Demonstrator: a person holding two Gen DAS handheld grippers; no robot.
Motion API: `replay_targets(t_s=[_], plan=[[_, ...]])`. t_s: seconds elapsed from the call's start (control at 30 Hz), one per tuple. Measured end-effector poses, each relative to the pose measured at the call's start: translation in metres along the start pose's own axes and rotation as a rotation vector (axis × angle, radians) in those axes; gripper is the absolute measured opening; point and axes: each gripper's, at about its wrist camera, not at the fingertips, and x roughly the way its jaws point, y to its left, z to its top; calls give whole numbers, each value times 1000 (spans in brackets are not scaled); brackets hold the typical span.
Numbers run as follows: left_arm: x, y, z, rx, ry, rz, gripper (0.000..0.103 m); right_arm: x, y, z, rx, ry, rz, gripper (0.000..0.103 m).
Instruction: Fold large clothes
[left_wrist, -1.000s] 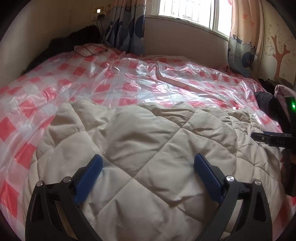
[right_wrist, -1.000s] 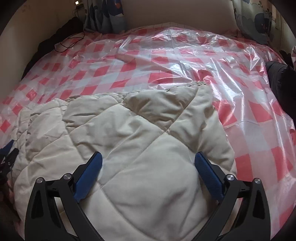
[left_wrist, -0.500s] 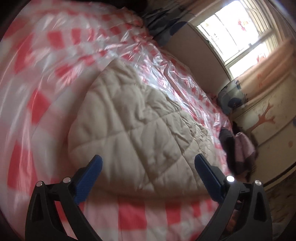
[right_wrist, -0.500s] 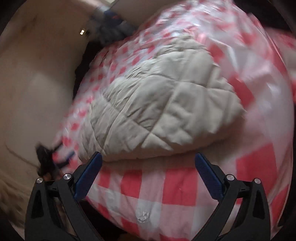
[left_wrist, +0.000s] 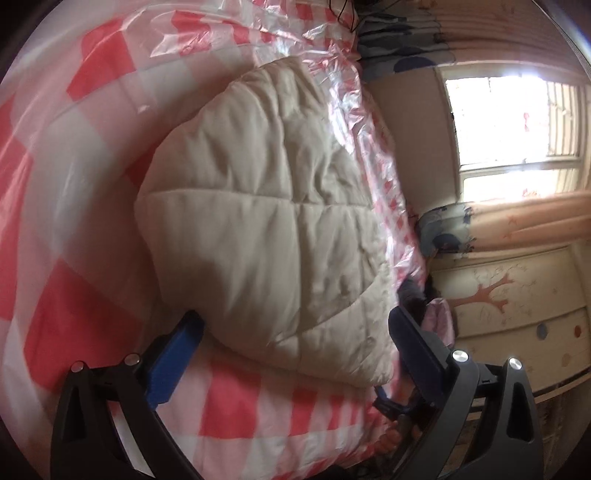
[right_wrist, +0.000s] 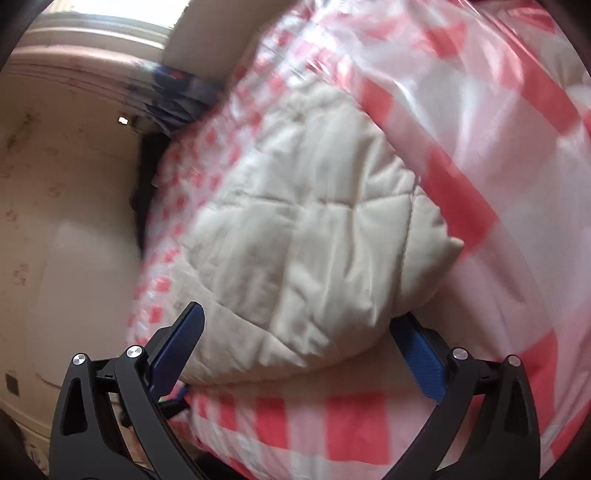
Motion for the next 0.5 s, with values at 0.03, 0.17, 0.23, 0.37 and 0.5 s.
replay_targets(t_s=[0.03, 0.17, 0.23, 0.37, 0.5], plan=[[-3, -3, 3, -4, -15, -34, 95, -2, 9, 3, -20, -24, 30, 97], [-7, -7, 5, 6, -53, -90, 95, -1, 33, 13, -90, -60, 84, 97], [0, 1, -1, -7, -21, -66, 95, 3, 33, 16, -90, -54, 81, 97], [15, 16, -10, -25, 46, -38, 95, 3, 24, 14, -55, -58, 106, 97], [22, 11, 2, -26, 4, -32, 95, 0, 10, 2, -64, -35, 39, 97]])
